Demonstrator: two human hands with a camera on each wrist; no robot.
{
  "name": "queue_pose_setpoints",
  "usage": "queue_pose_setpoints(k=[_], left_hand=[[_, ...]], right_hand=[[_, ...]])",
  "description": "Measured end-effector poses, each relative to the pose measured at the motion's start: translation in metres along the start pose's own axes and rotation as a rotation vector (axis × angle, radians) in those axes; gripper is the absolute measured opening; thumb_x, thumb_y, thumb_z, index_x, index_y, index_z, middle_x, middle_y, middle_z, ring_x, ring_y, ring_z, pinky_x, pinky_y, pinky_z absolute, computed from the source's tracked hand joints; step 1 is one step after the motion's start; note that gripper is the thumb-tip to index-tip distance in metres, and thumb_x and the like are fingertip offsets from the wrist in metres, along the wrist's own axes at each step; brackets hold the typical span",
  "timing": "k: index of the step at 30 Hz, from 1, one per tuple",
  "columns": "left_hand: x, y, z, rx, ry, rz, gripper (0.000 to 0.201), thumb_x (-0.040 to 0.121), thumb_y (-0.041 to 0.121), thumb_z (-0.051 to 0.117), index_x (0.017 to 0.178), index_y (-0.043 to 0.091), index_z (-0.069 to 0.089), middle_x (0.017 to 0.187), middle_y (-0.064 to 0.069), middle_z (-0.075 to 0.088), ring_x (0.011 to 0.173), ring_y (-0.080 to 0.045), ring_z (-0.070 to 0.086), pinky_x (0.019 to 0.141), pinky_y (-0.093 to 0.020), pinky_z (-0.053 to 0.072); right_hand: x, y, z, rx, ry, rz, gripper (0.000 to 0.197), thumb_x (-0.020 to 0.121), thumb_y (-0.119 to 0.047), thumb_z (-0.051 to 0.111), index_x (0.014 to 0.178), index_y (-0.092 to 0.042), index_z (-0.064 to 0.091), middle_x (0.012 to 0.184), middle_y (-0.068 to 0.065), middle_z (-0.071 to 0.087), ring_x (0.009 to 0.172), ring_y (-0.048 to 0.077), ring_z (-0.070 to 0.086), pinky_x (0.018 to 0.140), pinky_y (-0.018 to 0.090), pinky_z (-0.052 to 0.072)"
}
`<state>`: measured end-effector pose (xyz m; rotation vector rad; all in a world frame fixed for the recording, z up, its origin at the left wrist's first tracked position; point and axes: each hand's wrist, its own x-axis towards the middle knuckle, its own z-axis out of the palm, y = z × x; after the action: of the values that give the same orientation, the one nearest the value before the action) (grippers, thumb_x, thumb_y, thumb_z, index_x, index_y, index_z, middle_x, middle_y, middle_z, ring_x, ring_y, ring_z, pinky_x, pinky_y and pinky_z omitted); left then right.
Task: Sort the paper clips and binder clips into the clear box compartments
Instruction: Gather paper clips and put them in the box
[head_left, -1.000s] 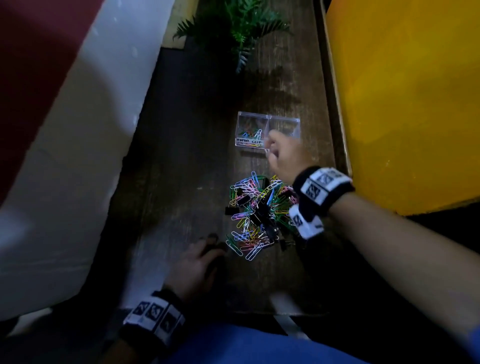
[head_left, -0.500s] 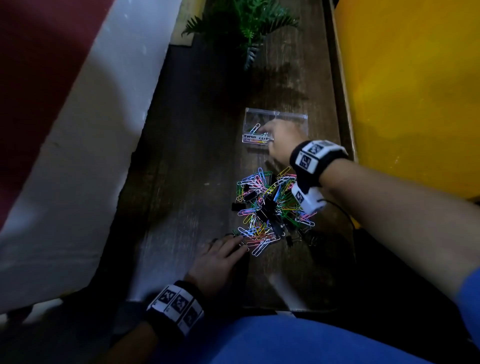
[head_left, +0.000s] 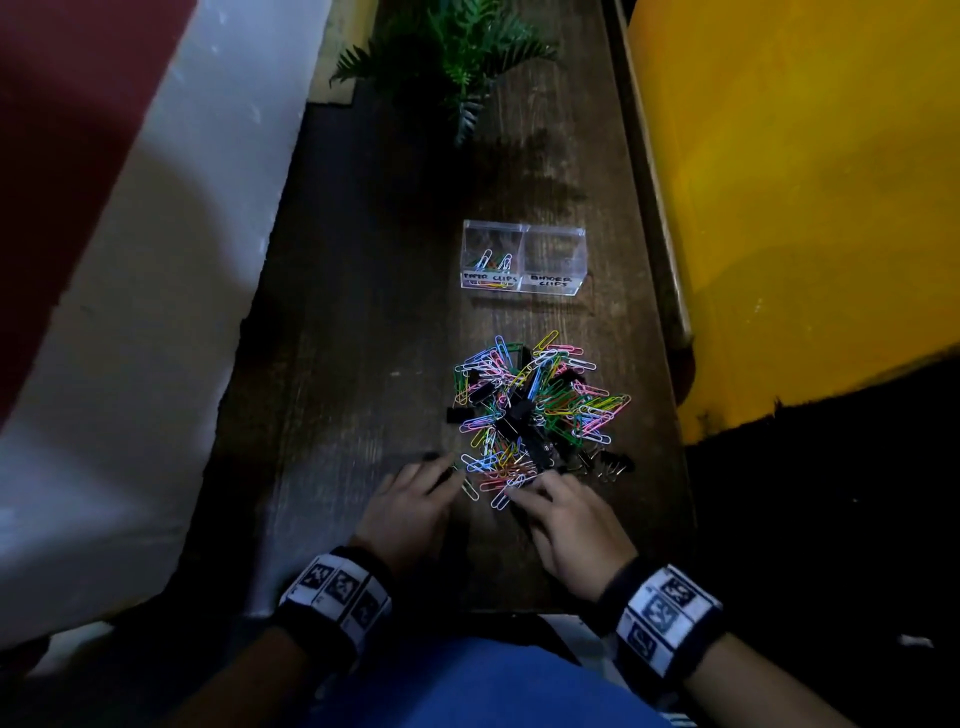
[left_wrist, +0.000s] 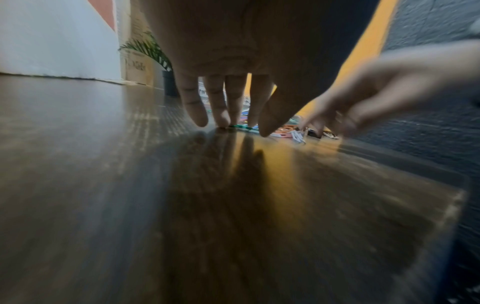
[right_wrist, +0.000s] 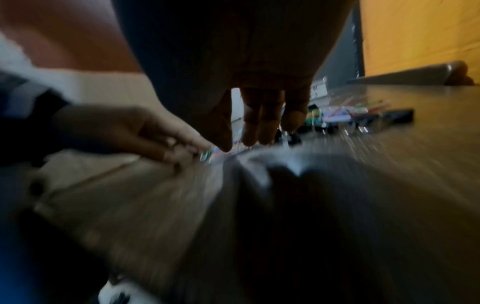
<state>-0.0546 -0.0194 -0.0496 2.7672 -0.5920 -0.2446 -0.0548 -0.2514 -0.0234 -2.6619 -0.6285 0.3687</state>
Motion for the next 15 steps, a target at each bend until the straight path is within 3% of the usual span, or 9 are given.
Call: queue_pose_setpoints(k=[5, 11, 15], left_hand=[[-0.007, -0.002, -0.005, 0.042, 0.009, -0.103, 0.052, 0.07, 0.029, 0.039, 0.115, 0.021, 0.065, 0.119, -0.002, 0.064, 0.094, -0.024, 0.058, 0.066, -0.035, 0.053], [-0.025, -0.01, -0.007, 0.022, 0.021, -0.207, 0.05, 0.071, 0.027, 0.039, 0.114, 0.022, 0.065, 0.108, 0.0, 0.06, 0.087, -0.024, 0.053, 0.067, -0.034, 0.05], [-0.026, -0.012, -0.014, 0.012, -0.021, -0.287, 0.043, 0.075, 0.038, 0.04, 0.107, 0.026, 0.067, 0.098, 0.0, 0.06, 0.081, -0.026, 0.058, 0.066, -0.035, 0.051]], right_hand=[[-0.025, 0.004, 0.012, -0.145, -0.052, -0.014, 0.061, 0.058, -0.021, 0.069, 0.118, -0.027, 0.063, 0.092, 0.0, 0.054, 0.073, 0.022, 0.052, 0.056, 0.031, 0.044], [-0.025, 0.0, 0.008, -0.189, -0.062, -0.003, 0.074, 0.064, -0.023, 0.067, 0.134, -0.034, 0.047, 0.095, 0.0, 0.053, 0.077, 0.021, 0.051, 0.061, 0.032, 0.044], [-0.016, -0.001, 0.007, -0.219, -0.02, -0.001, 0.058, 0.063, -0.023, 0.065, 0.121, -0.029, 0.058, 0.091, 0.001, 0.054, 0.074, 0.023, 0.053, 0.057, 0.033, 0.044]])
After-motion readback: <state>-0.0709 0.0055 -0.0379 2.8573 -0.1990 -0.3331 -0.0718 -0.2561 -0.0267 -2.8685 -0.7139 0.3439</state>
